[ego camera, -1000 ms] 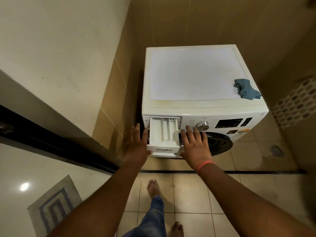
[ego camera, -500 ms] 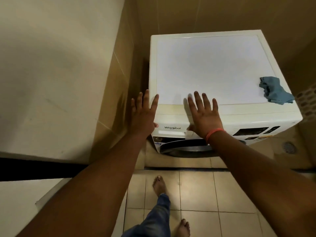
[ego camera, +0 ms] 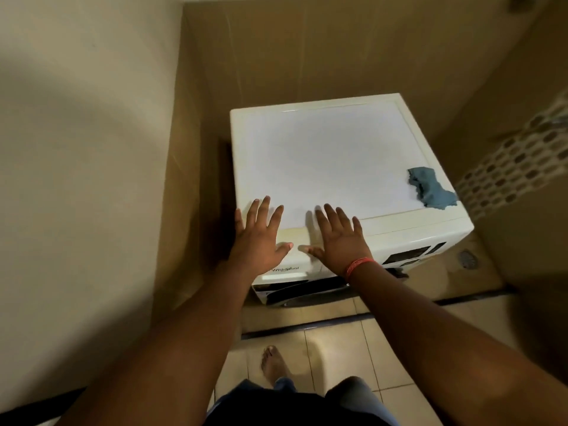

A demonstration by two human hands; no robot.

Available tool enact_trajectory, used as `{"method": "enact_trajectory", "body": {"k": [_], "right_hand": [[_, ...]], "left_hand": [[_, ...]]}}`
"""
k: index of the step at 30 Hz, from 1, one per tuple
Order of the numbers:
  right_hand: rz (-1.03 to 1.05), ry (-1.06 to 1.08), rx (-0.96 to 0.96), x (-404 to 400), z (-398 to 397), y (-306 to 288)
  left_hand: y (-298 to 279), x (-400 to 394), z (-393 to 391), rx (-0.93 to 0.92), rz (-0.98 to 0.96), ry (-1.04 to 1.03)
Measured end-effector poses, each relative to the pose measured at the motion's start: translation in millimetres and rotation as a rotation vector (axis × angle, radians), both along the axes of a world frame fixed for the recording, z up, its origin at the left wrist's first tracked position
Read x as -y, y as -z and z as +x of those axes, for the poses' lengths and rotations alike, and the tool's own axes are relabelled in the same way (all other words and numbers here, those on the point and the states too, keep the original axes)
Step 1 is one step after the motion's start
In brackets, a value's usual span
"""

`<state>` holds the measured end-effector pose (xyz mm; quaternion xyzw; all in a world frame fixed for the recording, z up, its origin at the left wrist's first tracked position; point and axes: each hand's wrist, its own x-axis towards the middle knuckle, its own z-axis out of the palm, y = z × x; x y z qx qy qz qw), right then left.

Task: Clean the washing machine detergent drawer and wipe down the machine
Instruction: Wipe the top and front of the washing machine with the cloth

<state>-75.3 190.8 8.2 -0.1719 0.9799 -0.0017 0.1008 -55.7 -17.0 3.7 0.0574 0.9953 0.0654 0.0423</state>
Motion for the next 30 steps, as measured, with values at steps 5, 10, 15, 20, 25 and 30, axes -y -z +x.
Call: {"method": "enact_trajectory", "body": {"k": [5, 10, 15, 20, 25, 30], "right_hand": [[-0.022, 0.099, 0.014, -39, -23, -15], [-0.037, 0.167, -0.026, -99, -51, -23], [-0.083, 0.211, -0.164, -178, -83, -25], [-0.159, 0.296, -0.181, -250, -119, -18], [-0.192, 0.253, -0.006, -276, -145, -5], [-0.064, 0.141, -0.004, -275, -161, 8]], "left_hand": [[-7, -34, -38, -0.003, -0.008, 0.048], [-8, -77, -70, 0.006, -0.007, 0.077], [-8, -137, -94, 0.070, 0.003, 0.001], [-11, -212, -118, 0.149, 0.067, -0.090], [-10, -268, -126, 0.195, 0.135, -0.153], [-11, -290, -118, 0.185, 0.434, -0.326]]}}
